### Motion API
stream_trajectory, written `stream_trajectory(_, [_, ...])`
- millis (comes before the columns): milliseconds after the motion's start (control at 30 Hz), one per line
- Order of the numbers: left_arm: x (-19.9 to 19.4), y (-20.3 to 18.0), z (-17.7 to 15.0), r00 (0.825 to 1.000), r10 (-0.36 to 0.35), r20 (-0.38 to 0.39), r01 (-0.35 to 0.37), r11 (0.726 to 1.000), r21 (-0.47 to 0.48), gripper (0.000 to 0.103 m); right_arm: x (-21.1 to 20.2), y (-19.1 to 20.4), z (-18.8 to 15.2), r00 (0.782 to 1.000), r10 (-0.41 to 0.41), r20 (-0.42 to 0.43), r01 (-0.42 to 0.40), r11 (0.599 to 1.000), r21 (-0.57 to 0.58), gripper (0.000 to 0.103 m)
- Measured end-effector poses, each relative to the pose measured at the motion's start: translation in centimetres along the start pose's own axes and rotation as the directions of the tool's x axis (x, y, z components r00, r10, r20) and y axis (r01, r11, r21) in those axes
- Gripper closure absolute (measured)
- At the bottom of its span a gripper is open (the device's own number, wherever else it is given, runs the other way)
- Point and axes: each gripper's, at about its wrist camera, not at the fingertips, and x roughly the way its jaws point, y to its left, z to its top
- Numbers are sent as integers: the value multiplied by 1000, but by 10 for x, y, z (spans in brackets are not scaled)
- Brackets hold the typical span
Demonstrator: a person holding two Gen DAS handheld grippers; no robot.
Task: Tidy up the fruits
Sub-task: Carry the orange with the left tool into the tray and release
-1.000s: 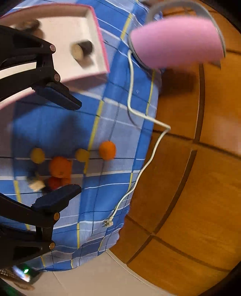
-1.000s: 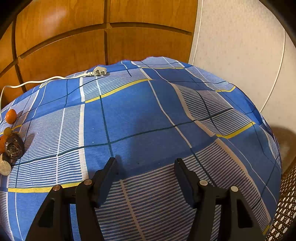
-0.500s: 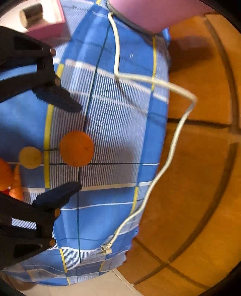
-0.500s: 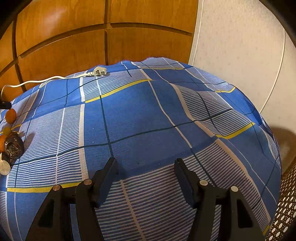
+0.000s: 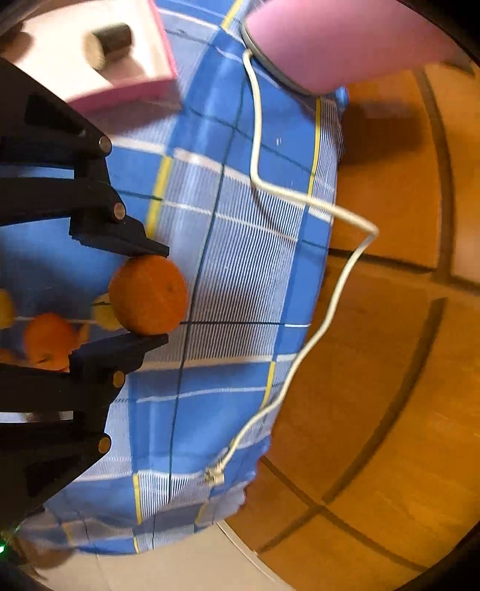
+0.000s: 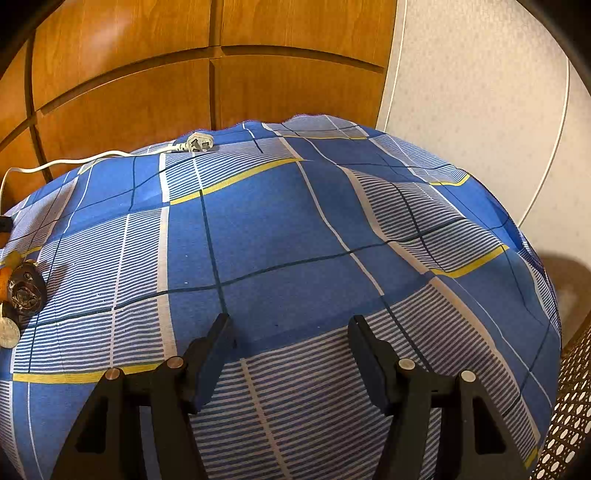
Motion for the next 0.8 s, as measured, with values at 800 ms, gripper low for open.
stream_trajectory(800, [-168,73,-138,970,128,208,-96,983,-155,63,-1,-1,-1,1000,15,0,-15,1000,12,38])
